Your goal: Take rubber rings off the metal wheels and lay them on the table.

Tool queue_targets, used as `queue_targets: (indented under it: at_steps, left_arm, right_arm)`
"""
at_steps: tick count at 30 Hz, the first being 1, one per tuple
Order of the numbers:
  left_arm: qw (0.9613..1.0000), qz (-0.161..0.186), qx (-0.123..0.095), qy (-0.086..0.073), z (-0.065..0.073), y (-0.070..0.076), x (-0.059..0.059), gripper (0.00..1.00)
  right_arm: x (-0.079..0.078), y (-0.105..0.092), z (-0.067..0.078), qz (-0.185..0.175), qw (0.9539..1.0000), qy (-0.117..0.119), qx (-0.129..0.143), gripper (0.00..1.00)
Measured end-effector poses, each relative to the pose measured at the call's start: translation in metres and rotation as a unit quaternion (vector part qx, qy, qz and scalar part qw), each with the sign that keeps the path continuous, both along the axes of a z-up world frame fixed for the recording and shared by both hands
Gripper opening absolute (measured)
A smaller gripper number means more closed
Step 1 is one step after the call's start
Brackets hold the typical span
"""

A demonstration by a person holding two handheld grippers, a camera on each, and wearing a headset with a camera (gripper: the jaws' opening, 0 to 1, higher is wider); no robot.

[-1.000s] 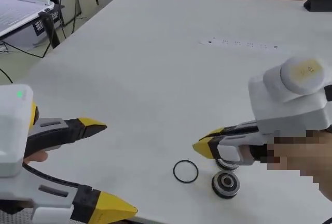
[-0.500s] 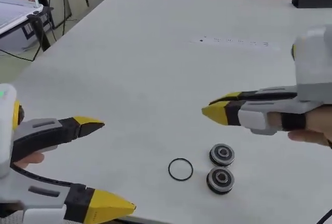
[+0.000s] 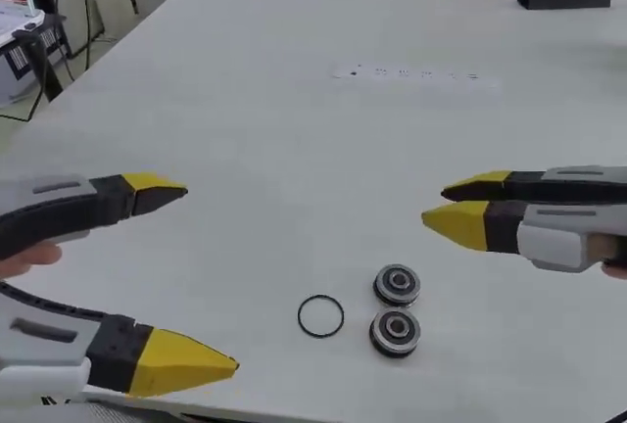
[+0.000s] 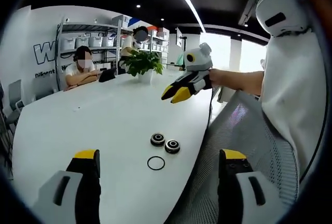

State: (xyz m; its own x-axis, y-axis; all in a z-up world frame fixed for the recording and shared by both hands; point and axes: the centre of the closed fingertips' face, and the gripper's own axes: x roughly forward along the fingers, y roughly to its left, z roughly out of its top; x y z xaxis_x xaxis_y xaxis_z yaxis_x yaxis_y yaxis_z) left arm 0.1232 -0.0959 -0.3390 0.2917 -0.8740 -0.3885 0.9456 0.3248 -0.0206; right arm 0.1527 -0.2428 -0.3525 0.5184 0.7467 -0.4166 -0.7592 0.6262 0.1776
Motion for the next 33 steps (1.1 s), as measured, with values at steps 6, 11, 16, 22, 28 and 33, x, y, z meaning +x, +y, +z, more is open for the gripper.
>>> queue_targets:
  at_steps: [6, 11, 16, 22, 28, 33]
  left_arm:
    - [0.9990, -0.033, 0.008, -0.028, 0.015, -0.014, 0.006, 0.93]
    - [0.9969, -0.057, 0.008, -0.053, 0.025, -0.033, 0.015, 0.87]
    - [0.9931, -0.090, 0.013, -0.074, 0.030, -0.057, 0.020, 0.87]
    - [0.9892, -0.123, 0.012, -0.078, 0.029, -0.084, 0.024, 0.85]
    - [0.9849, -0.153, 0.005, -0.082, 0.021, -0.112, 0.023, 0.80]
    - [0.9850, -0.156, 0.000, -0.074, 0.000, -0.129, 0.025, 0.79]
  right_arm:
    - [-0.004, 0.000, -0.019, -0.001, 0.9999, 0.013, -0.009, 0.23]
    - [-0.010, 0.001, -0.043, 0.016, 0.9987, 0.041, -0.025, 0.24]
    - [-0.018, -0.001, -0.069, 0.032, 0.9960, 0.068, -0.048, 0.25]
    - [-0.026, -0.001, -0.084, 0.047, 0.9936, 0.078, -0.067, 0.25]
    - [-0.027, -0.001, -0.092, 0.052, 0.9928, 0.080, -0.072, 0.25]
    - [-0.035, 0.006, -0.103, 0.072, 0.9895, 0.089, -0.089, 0.27]
